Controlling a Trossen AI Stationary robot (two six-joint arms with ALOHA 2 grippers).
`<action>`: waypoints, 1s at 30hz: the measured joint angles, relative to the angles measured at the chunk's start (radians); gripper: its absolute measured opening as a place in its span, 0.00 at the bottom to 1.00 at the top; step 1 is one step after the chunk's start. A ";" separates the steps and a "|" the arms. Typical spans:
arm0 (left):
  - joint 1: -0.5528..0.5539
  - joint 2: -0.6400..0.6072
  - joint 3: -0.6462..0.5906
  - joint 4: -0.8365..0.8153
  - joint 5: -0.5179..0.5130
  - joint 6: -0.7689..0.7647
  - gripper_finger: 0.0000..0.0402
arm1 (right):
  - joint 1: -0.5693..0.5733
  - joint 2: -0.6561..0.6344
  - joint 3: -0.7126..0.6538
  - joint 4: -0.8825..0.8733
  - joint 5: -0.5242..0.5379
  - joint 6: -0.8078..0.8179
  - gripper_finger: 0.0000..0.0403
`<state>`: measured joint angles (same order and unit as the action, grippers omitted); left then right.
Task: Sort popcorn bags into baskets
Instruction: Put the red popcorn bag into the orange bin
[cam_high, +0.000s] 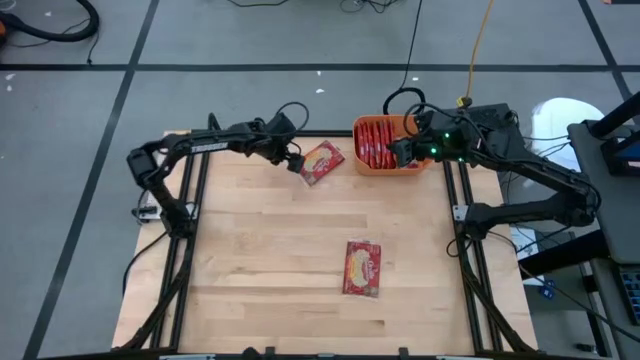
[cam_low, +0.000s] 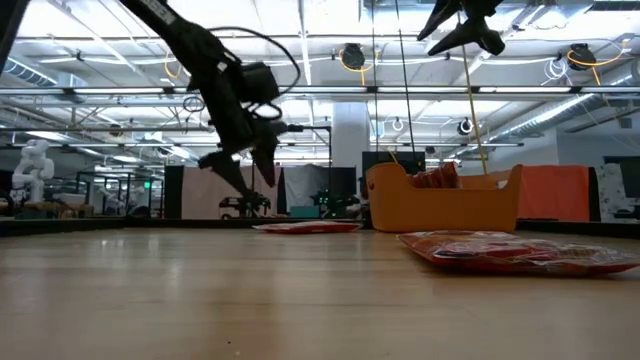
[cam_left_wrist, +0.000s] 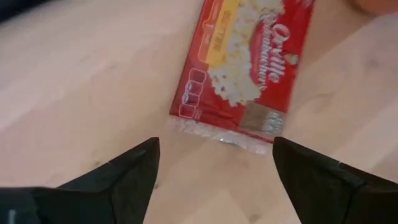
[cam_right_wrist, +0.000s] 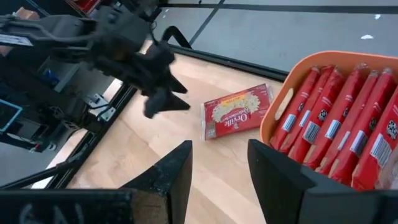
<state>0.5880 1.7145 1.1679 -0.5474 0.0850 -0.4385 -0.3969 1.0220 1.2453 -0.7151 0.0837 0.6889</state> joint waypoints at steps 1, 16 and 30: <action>0.003 0.021 0.000 0.013 0.001 0.000 0.80 | 0.000 0.001 0.000 0.000 0.000 -0.003 0.37; 0.013 0.160 0.000 0.086 -0.042 0.073 0.68 | -0.009 0.001 0.000 0.002 0.103 -0.052 0.37; -0.006 0.228 0.002 0.178 -0.056 0.231 0.63 | -0.001 0.001 0.000 0.005 0.097 -0.002 0.37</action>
<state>0.5816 1.9421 1.1694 -0.3694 0.0286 -0.2077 -0.3983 1.0233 1.2453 -0.7097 0.1810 0.6866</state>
